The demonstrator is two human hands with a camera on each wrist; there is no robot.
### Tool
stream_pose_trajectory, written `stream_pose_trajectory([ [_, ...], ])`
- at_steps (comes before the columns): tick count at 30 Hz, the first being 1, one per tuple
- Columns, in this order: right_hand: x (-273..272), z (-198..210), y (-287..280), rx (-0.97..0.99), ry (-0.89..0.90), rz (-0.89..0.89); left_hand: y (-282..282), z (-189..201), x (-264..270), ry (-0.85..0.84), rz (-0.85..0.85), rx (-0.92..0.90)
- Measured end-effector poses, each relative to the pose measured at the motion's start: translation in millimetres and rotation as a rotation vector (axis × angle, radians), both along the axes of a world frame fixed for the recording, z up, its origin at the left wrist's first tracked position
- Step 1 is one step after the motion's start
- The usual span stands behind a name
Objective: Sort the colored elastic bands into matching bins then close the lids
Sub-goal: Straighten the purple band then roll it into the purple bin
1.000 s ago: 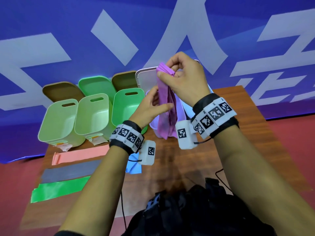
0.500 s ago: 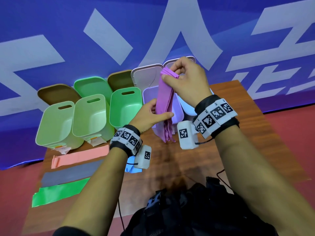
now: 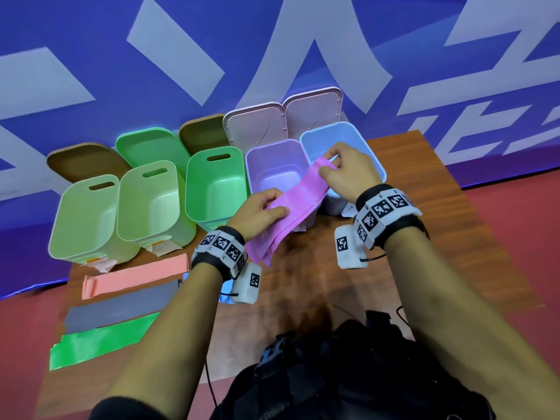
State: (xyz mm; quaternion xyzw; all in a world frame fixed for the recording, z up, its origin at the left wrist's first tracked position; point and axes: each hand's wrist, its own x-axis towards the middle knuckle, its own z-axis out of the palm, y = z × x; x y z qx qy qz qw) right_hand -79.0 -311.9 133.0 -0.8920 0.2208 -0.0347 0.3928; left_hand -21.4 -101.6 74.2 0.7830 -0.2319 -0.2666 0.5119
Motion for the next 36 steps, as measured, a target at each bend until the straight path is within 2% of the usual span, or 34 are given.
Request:
stream_pose_trajectory([
  [6,-2.3,-21.7,2.2,-0.067,0.159,0.103,-3.9,-10.7,3.1,-0.051,-0.075,0.15],
  [11,-3.8,-39.5,14.4,-0.037,0.079,0.278,-7.8,-11.3,2.7,-0.062,-0.143,0.197],
  [14,-5.5,-42.8,17.8,0.096,0.095,0.345,-8.8,-10.5,0.5,-0.073,-0.162,0.245],
  [18,-10.9,-43.5,23.4,0.078,0.239,0.41,-8.7,-8.2,-1.9,-0.014,-0.142,0.228],
  [22,-8.5,-43.5,21.9,-0.013,0.275,0.466,-7.3,-8.9,-3.8,0.061,-0.159,0.245],
  [24,-7.4,-42.4,19.7,-0.042,0.302,0.466,-7.1,-9.1,-3.9,0.099,-0.158,0.237],
  [28,-6.4,-46.7,14.9,0.095,0.288,0.373,-6.3,-11.3,0.2,0.119,-0.177,0.314],
  [31,-4.5,-58.8,10.3,0.071,0.365,0.348,-6.5,-26.0,2.8,0.126,-0.202,0.369],
  [36,-12.1,-86.5,7.0,0.057,0.451,0.355,-7.8,-52.8,-0.3,0.035,-0.243,0.523],
])
